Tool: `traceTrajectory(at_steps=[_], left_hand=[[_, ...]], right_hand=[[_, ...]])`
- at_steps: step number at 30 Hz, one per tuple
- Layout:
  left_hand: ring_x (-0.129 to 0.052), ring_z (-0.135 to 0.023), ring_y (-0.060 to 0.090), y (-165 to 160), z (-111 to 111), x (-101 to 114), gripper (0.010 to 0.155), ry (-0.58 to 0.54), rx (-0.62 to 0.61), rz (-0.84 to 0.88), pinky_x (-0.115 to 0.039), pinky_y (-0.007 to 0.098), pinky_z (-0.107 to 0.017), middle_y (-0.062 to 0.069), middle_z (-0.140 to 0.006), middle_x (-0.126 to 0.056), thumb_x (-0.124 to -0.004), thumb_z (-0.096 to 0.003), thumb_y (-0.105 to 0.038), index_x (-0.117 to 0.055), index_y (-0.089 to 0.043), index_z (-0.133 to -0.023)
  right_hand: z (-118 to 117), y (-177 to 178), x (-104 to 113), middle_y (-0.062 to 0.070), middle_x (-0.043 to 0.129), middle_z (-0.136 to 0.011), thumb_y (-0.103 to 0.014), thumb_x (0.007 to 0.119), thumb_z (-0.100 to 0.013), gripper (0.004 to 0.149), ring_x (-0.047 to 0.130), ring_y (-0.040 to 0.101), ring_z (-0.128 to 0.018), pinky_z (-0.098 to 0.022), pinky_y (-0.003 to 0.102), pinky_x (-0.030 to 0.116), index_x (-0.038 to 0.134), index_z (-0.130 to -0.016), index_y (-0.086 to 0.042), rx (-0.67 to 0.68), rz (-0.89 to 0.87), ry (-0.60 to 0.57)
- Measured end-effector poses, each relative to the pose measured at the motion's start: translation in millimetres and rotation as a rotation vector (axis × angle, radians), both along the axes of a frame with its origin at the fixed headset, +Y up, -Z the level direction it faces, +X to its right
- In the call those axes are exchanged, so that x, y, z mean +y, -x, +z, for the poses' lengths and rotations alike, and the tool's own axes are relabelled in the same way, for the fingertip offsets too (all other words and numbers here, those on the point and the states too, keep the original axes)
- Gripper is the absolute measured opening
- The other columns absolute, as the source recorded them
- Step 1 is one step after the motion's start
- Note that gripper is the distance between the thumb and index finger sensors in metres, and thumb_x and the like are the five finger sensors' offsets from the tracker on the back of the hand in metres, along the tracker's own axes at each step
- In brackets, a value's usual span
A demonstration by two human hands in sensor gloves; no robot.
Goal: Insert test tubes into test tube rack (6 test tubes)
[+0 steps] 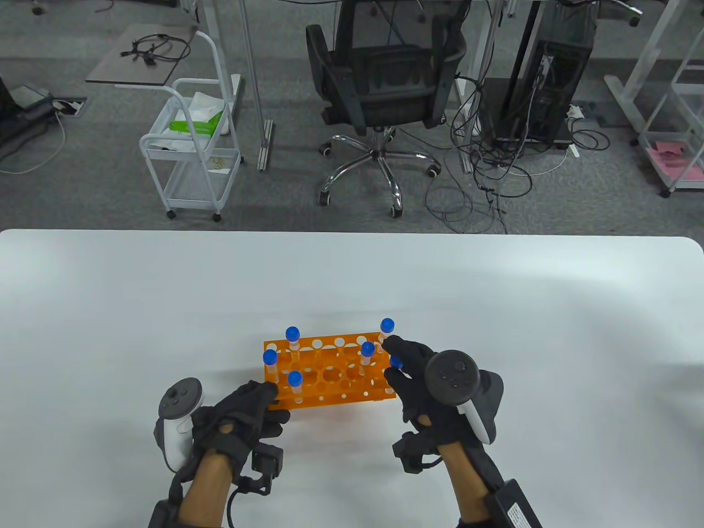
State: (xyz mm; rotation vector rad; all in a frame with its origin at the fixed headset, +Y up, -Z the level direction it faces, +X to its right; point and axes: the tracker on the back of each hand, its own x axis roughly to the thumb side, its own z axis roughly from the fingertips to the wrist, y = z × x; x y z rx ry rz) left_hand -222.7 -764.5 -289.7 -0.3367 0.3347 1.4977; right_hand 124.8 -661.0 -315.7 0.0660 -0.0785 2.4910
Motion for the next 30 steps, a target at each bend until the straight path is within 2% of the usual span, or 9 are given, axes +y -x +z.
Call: traceTrajectory(at_steps=[4,9,11,13,16,19,24,30], left_hand=[[-0.098,-0.070,0.033,0,0,0,0.040,-0.005,0.003,0.004,-0.091,0.043,-0.044,0.025,-0.093,-0.080,-0.077,-0.0444,-0.048,-0.084,-0.018,-0.071],[-0.098,-0.069,0.033,0,0,-2,0.039,0.005,0.008,0.032,-0.091,0.042,-0.044,0.026,-0.093,-0.081,-0.077,-0.0448,-0.048,-0.084,-0.019,-0.071],[-0.098,-0.069,0.034,1,0,-2,0.039,0.004,0.012,0.026,-0.091,0.042,-0.044,0.026,-0.093,-0.081,-0.077,-0.0445,-0.048,-0.084,-0.020,-0.071],[-0.098,-0.069,0.033,1,0,-2,0.039,0.006,0.010,0.031,-0.091,0.042,-0.044,0.026,-0.093,-0.081,-0.077,-0.0447,-0.048,-0.084,-0.020,-0.071],[-0.099,-0.069,0.033,1,0,-2,0.039,0.005,0.008,0.029,-0.091,0.042,-0.044,0.026,-0.093,-0.081,-0.077,-0.0445,-0.048,-0.084,-0.020,-0.071],[-0.099,-0.070,0.033,0,1,-3,0.039,0.020,0.008,0.037,-0.091,0.042,-0.045,0.025,-0.093,-0.081,-0.076,-0.0447,-0.048,-0.084,-0.020,-0.071],[-0.099,-0.069,0.033,0,1,-3,0.039,0.017,0.000,0.037,-0.091,0.042,-0.044,0.025,-0.093,-0.081,-0.077,-0.0446,-0.048,-0.084,-0.020,-0.071],[-0.099,-0.068,0.034,0,0,-5,0.039,0.023,0.003,0.041,-0.091,0.044,-0.043,0.027,-0.092,-0.082,-0.078,-0.0444,-0.047,-0.085,-0.019,-0.071]], right_hand=[[-1,0,-2,-0.009,0.078,-0.099,-0.043,0.089,-0.042,0.057,0.090,0.020,-0.082,-0.056,0.042,0.080,0.069,-0.096,-0.041,0.015,0.012,0.018],[-2,-13,3,-0.006,0.075,-0.102,-0.058,0.088,-0.036,0.069,0.088,0.023,-0.083,-0.057,0.045,0.079,0.066,-0.099,-0.038,-0.011,-0.044,0.014],[-6,-24,1,-0.005,0.075,-0.102,-0.066,0.082,-0.035,0.073,0.088,0.024,-0.083,-0.057,0.045,0.079,0.065,-0.100,-0.037,-0.032,-0.111,0.029],[-10,-34,-5,-0.003,0.076,-0.100,-0.064,0.077,-0.039,0.067,0.088,0.025,-0.081,-0.057,0.046,0.078,0.066,-0.099,-0.036,-0.077,-0.185,0.069],[-18,-38,-18,0.001,0.088,-0.087,-0.049,0.076,-0.046,0.050,0.095,0.027,-0.067,-0.050,0.048,0.080,0.078,-0.092,-0.030,-0.157,-0.186,0.140],[-25,-35,-34,-0.003,0.089,-0.085,-0.048,0.074,-0.047,0.046,0.097,0.023,-0.065,-0.050,0.045,0.082,0.079,-0.090,-0.034,-0.146,-0.094,0.254],[-33,-33,-59,-0.007,0.087,-0.088,-0.052,0.074,-0.047,0.044,0.095,0.020,-0.069,-0.053,0.043,0.080,0.080,-0.088,-0.039,-0.083,-0.293,0.414],[-37,-38,-71,-0.010,0.085,-0.089,-0.052,0.076,-0.046,0.042,0.093,0.018,-0.071,-0.056,0.042,0.080,0.082,-0.086,-0.041,-0.048,-0.451,0.508]])
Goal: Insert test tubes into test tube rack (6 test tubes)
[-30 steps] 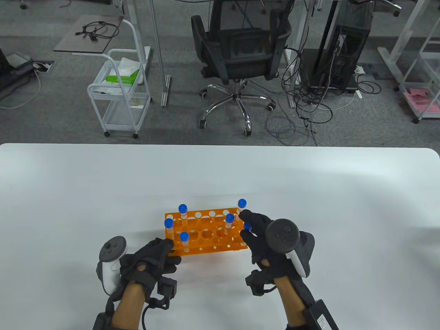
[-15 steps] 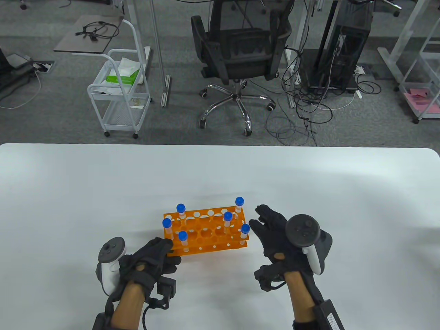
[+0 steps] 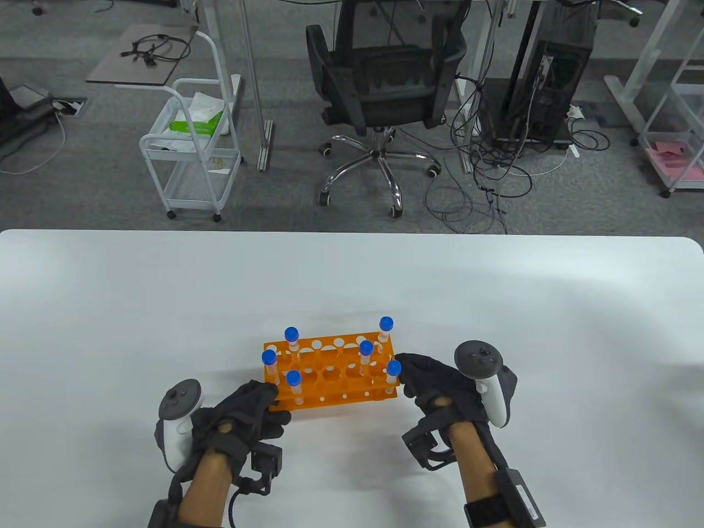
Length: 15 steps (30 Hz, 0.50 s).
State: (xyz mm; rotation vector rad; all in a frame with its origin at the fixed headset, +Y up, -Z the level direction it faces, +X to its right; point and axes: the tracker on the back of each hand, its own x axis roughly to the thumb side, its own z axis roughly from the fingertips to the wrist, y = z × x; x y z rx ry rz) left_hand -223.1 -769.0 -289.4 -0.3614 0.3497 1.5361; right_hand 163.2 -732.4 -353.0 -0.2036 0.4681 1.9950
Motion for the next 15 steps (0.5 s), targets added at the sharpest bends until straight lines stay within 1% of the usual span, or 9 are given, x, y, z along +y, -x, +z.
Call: traceTrajectory(at_steps=[5,8,12,15], left_hand=[[-0.101,-0.066,0.037,-5,-4,0,0.038,0.004,-0.006,-0.040,-0.092,0.046,-0.040,0.030,-0.090,-0.083,-0.078,-0.0446,-0.045,-0.085,-0.019,-0.072],[-0.102,-0.067,0.038,-9,-8,1,0.038,0.003,-0.014,-0.099,-0.091,0.047,-0.040,0.032,-0.090,-0.081,-0.077,-0.0451,-0.044,-0.085,-0.020,-0.073],[-0.095,-0.075,0.037,-11,-19,0,0.037,0.027,-0.038,-0.072,-0.086,0.049,-0.047,0.030,-0.097,-0.075,-0.077,-0.0458,-0.044,-0.086,-0.022,-0.075],[-0.092,-0.078,0.037,-13,-29,6,0.037,0.032,-0.009,-0.124,-0.083,0.050,-0.050,0.027,-0.100,-0.072,-0.079,-0.0453,-0.044,-0.088,-0.023,-0.075]], right_hand=[[-4,-4,-4,-0.011,0.085,-0.089,-0.051,0.077,-0.047,0.042,0.092,0.017,-0.072,-0.058,0.042,0.079,0.082,-0.086,-0.039,-0.008,-0.047,0.025],[-7,-7,-5,-0.012,0.084,-0.090,-0.051,0.077,-0.047,0.042,0.091,0.017,-0.073,-0.059,0.042,0.078,0.082,-0.087,-0.040,-0.010,-0.056,0.040],[-12,-11,-10,-0.012,0.085,-0.088,-0.051,0.077,-0.047,0.042,0.092,0.016,-0.069,-0.057,0.040,0.079,0.081,-0.087,-0.040,-0.012,-0.042,0.047],[-16,-14,-18,-0.011,0.085,-0.088,-0.051,0.077,-0.048,0.042,0.092,0.015,-0.068,-0.056,0.039,0.079,0.081,-0.088,-0.040,-0.015,-0.032,0.078]])
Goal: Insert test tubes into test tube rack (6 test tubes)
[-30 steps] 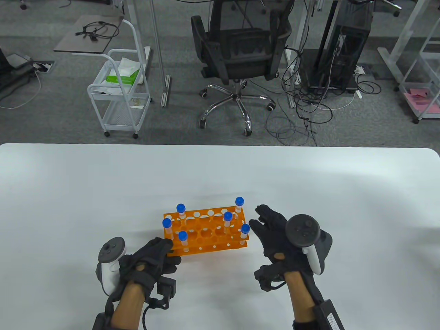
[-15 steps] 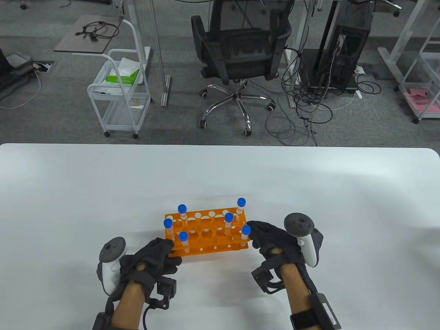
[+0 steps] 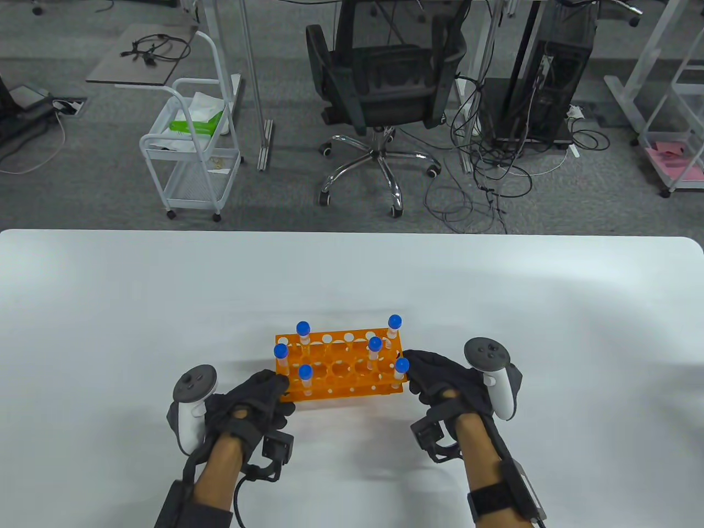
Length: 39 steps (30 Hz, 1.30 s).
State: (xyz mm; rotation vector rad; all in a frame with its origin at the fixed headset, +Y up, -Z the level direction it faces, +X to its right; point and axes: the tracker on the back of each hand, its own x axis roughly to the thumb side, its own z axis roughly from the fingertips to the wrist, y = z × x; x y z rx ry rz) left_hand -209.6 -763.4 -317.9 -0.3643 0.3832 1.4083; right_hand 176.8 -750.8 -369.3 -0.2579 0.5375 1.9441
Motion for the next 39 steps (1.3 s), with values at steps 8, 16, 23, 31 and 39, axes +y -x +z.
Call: traceTrajectory(at_steps=[8,16,23,31,39], left_hand=[[-0.086,-0.078,0.032,-9,-32,4,0.038,0.035,-0.098,-0.215,-0.079,0.050,-0.053,0.018,-0.103,-0.068,-0.081,-0.0450,-0.046,-0.091,-0.026,-0.076],[-0.087,-0.071,0.025,-22,-44,-13,0.038,0.046,-0.201,-0.221,-0.078,0.046,-0.052,0.015,-0.092,-0.076,-0.079,-0.0457,-0.045,-0.089,-0.026,-0.077],[-0.089,-0.065,0.023,-23,-44,-22,0.038,0.066,-0.222,-0.253,-0.079,0.045,-0.049,0.014,-0.087,-0.081,-0.079,-0.0454,-0.045,-0.089,-0.025,-0.077],[-0.089,-0.064,0.022,-23,-42,-28,0.040,0.080,-0.221,-0.276,-0.080,0.044,-0.049,0.015,-0.084,-0.083,-0.077,-0.0454,-0.046,-0.088,-0.025,-0.078],[-0.090,-0.069,0.032,-24,-29,-13,0.054,-0.015,-0.176,-0.388,-0.079,0.050,-0.049,0.019,-0.089,-0.082,-0.072,-0.0437,-0.052,-0.084,-0.018,-0.083]], right_hand=[[-5,-12,-8,-0.011,0.085,-0.088,-0.051,0.076,-0.048,0.042,0.092,0.015,-0.068,-0.055,0.039,0.080,0.080,-0.088,-0.039,-0.056,0.013,0.030],[-9,-25,-18,-0.010,0.086,-0.087,-0.050,0.077,-0.048,0.042,0.092,0.016,-0.066,-0.054,0.039,0.080,0.081,-0.088,-0.038,-0.087,0.015,0.076],[-9,-24,-25,-0.009,0.087,-0.087,-0.048,0.078,-0.048,0.042,0.093,0.017,-0.064,-0.054,0.039,0.080,0.082,-0.088,-0.037,-0.087,0.078,0.097],[-8,-23,-26,-0.008,0.087,-0.087,-0.049,0.078,-0.047,0.042,0.094,0.017,-0.063,-0.053,0.039,0.080,0.082,-0.088,-0.038,-0.091,0.105,0.084],[-5,-24,-4,-0.006,0.082,-0.093,-0.048,0.079,-0.046,0.048,0.094,0.019,-0.068,-0.051,0.041,0.081,0.077,-0.092,-0.035,-0.098,0.252,-0.032]])
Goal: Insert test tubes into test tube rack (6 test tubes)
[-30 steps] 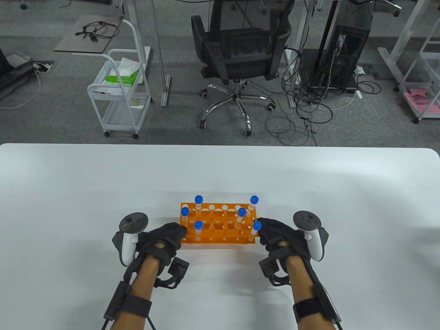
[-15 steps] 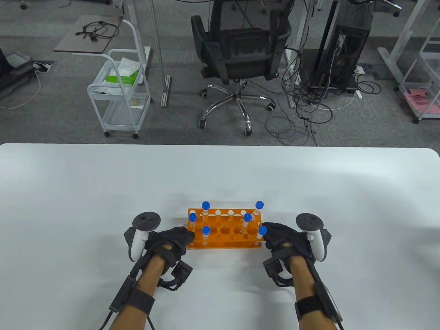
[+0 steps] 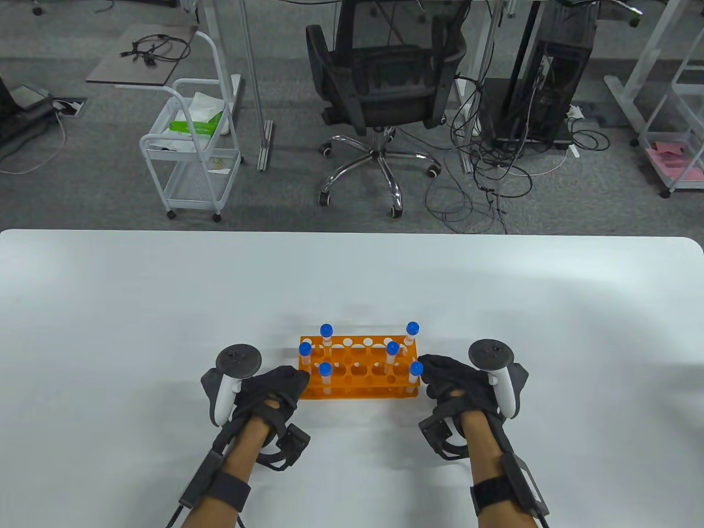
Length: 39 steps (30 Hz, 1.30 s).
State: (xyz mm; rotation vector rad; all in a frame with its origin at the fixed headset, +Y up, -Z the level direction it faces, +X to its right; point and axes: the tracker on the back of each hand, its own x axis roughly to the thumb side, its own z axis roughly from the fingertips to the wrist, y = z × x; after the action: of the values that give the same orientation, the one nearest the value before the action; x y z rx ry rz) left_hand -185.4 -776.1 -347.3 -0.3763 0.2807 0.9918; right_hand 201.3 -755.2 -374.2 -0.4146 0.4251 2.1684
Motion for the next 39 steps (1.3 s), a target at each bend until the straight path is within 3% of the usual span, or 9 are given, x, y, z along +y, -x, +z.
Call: traceTrajectory(at_steps=[5,8,11,16,19,22,24,31,39], left_hand=[[-0.082,-0.082,0.040,18,23,38,0.061,-0.080,0.077,-0.064,-0.075,0.055,-0.055,0.024,-0.101,-0.069,-0.072,-0.0442,-0.053,-0.075,-0.015,-0.093],[-0.069,-0.092,0.044,4,40,64,0.067,-0.234,-0.024,-0.112,-0.066,0.060,-0.062,0.024,-0.108,-0.056,-0.074,-0.0438,-0.052,-0.065,-0.016,-0.099],[-0.050,-0.103,0.043,-25,65,88,0.074,-0.322,-0.200,-0.231,-0.052,0.063,-0.070,0.019,-0.115,-0.037,-0.071,-0.0448,-0.057,-0.046,-0.024,-0.106],[-0.030,-0.109,0.041,-51,91,112,0.084,-0.427,-0.209,-0.397,-0.037,0.067,-0.073,0.013,-0.118,-0.019,-0.069,-0.0443,-0.062,-0.024,-0.029,-0.107],[-0.019,-0.109,0.040,-57,98,109,0.086,-0.414,-0.239,-0.354,-0.032,0.067,-0.074,0.011,-0.116,-0.009,-0.069,-0.0444,-0.063,-0.017,-0.033,-0.105],[-0.008,-0.107,0.038,-58,102,89,0.086,-0.392,-0.254,-0.308,-0.026,0.068,-0.074,0.009,-0.114,0.000,-0.069,-0.0440,-0.064,-0.012,-0.038,-0.103],[-0.003,-0.106,0.036,-56,99,79,0.086,-0.325,-0.300,-0.295,-0.022,0.067,-0.074,0.007,-0.112,0.003,-0.070,-0.0437,-0.063,-0.011,-0.040,-0.101],[0.008,-0.102,0.033,-57,97,74,0.087,-0.297,-0.344,-0.311,-0.012,0.067,-0.072,0.003,-0.108,0.014,-0.068,-0.0441,-0.065,-0.002,-0.045,-0.096],[0.017,-0.098,0.030,-60,90,61,0.088,-0.258,-0.364,-0.270,0.000,0.066,-0.068,0.001,-0.105,0.018,-0.070,-0.0437,-0.065,0.000,-0.047,-0.095]], right_hand=[[14,-17,42,-0.005,0.078,-0.098,-0.051,0.080,-0.044,0.049,0.088,0.027,-0.080,-0.054,0.046,0.078,0.078,-0.091,-0.036,-0.069,0.053,-0.211],[29,-15,68,-0.003,0.074,-0.101,-0.054,0.077,-0.044,0.053,0.080,0.031,-0.088,-0.061,0.051,0.072,0.075,-0.093,-0.033,-0.078,0.004,-0.331],[53,-3,88,0.000,0.065,-0.106,-0.059,0.075,-0.043,0.061,0.069,0.033,-0.096,-0.068,0.051,0.064,0.069,-0.096,-0.030,-0.012,0.001,-0.447],[90,24,95,0.005,0.049,-0.113,-0.063,0.074,-0.042,0.078,0.054,0.039,-0.103,-0.072,0.053,0.057,0.048,-0.105,-0.025,0.178,-0.060,-0.491],[104,39,89,0.005,0.037,-0.117,-0.070,0.069,-0.040,0.088,0.039,0.044,-0.107,-0.073,0.057,0.047,0.033,-0.108,-0.028,0.314,-0.023,-0.478],[108,52,67,0.001,0.027,-0.119,-0.076,0.064,-0.038,0.092,0.024,0.043,-0.110,-0.073,0.063,0.039,0.024,-0.109,-0.033,0.422,0.028,-0.458],[106,59,58,0.003,0.017,-0.119,-0.078,0.063,-0.038,0.095,0.011,0.046,-0.107,-0.070,0.069,0.031,0.017,-0.109,-0.032,0.498,-0.001,-0.359],[105,61,47,-0.003,-0.002,-0.115,-0.084,0.058,-0.034,0.101,-0.010,0.041,-0.102,-0.067,0.072,0.018,0.001,-0.103,-0.039,0.501,0.168,-0.378],[106,61,44,-0.001,-0.011,-0.111,-0.085,0.057,-0.033,0.101,-0.017,0.041,-0.096,-0.063,0.073,0.013,-0.006,-0.098,-0.040,0.532,0.191,-0.371]])
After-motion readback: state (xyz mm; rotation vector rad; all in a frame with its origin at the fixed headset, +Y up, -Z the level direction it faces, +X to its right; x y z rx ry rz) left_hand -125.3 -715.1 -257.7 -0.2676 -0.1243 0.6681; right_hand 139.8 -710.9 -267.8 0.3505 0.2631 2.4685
